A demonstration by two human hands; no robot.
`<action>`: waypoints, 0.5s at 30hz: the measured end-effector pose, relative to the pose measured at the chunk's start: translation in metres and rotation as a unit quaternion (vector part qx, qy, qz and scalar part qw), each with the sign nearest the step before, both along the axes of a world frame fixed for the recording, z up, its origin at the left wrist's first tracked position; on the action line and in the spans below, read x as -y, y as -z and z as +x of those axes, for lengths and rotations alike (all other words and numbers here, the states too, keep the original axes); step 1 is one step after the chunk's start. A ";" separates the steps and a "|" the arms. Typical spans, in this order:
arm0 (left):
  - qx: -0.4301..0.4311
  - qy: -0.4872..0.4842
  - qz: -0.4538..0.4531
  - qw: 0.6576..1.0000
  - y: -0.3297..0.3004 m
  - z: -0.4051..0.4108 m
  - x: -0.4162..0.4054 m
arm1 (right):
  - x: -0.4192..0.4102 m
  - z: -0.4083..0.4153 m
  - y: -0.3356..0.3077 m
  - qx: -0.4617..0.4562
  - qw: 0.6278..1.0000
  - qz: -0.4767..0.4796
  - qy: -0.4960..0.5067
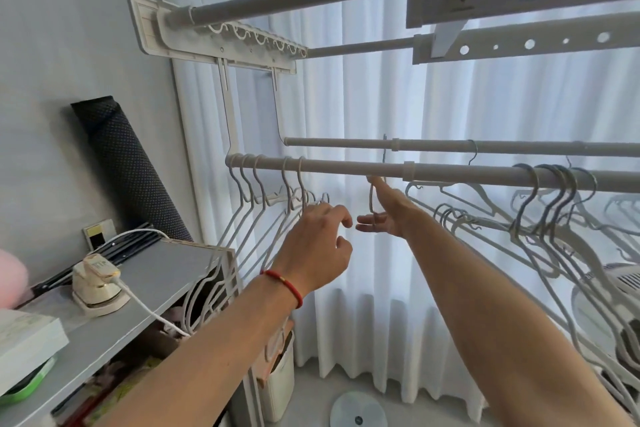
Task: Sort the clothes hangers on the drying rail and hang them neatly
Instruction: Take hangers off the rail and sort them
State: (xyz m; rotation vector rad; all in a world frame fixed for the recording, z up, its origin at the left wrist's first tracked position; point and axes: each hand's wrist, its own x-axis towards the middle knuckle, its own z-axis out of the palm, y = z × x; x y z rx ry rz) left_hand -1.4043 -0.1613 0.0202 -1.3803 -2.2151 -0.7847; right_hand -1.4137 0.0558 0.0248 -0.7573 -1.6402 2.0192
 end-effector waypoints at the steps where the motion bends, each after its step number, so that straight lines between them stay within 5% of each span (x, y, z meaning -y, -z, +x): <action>1: 0.007 -0.004 -0.005 1.000 0.002 -0.001 0.001 | -0.001 0.002 0.004 0.002 1.000 -0.011 -0.003; 9: 0.116 -0.002 -0.077 0.990 0.015 -0.003 0.007 | 0.008 0.038 0.046 0.043 0.997 -0.052 -0.028; 15: 0.252 0.023 -0.229 0.940 0.041 -0.013 -0.012 | 0.058 0.116 0.086 0.042 0.997 -0.056 -0.013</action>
